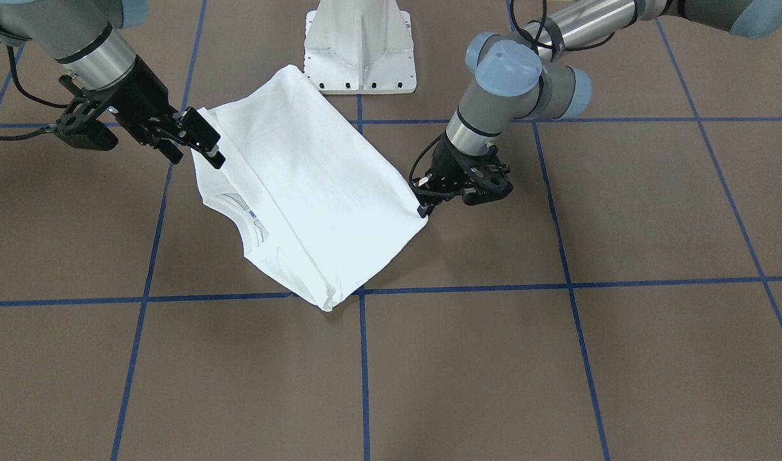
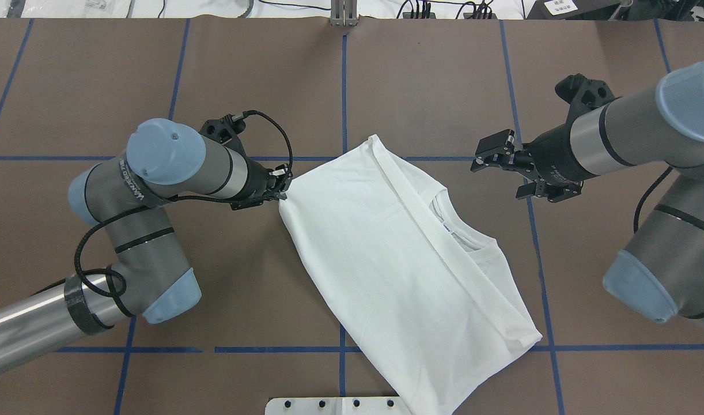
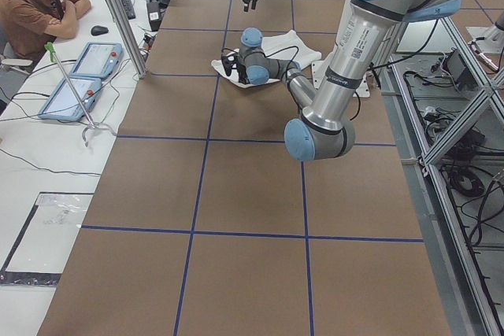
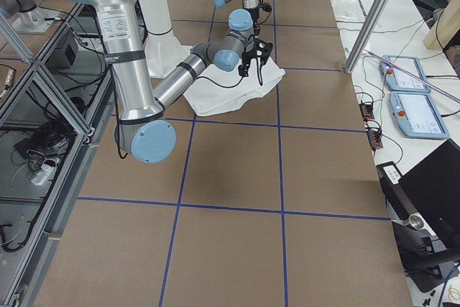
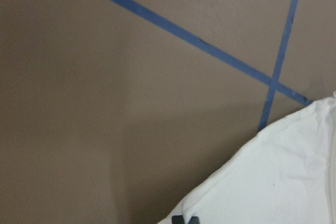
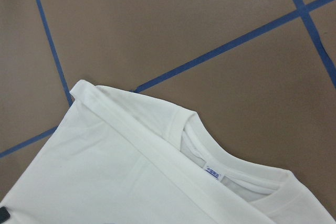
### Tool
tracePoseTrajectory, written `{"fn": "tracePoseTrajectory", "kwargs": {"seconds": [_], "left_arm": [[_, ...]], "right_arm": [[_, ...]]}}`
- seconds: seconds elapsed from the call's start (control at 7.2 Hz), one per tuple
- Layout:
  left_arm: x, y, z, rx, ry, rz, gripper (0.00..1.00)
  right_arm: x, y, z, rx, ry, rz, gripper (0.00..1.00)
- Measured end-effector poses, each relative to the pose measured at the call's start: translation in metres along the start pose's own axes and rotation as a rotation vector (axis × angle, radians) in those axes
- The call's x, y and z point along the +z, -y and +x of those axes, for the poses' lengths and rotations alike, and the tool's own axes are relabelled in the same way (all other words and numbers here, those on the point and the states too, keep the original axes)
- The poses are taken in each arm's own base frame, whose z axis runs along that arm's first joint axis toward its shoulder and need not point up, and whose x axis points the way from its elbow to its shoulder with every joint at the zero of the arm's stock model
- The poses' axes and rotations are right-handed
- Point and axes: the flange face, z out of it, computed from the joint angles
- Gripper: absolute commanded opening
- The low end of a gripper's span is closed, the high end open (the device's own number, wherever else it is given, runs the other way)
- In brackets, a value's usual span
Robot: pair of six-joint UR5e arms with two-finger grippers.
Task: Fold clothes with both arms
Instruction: 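Drag the held corner away from the robot with the left gripper, turning the shirt, then release the shirt and raise the left arm while the right gripper reaches the collar edge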
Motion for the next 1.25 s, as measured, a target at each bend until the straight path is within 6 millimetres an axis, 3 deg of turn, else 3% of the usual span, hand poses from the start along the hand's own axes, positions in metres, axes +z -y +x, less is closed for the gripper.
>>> {"fn": "tracePoseTrajectory", "kwargs": {"seconds": [0.56, 0.97, 1.25], "left_arm": [[0.026, 0.102, 0.025, -0.012, 0.059, 0.209, 0.0], [0.066, 0.14, 0.071, 0.026, 0.002, 0.274, 0.0], [0.083, 0.153, 0.087, 0.06, -0.073, 0.312, 0.0]], "right_arm": [[0.007, 0.006, 0.001, 0.006, -0.011, 0.029, 1.0], [0.007, 0.006, 0.0, 0.004, -0.011, 0.031, 1.0], [0.008, 0.005, 0.0, 0.003, -0.011, 0.029, 1.0]]}}
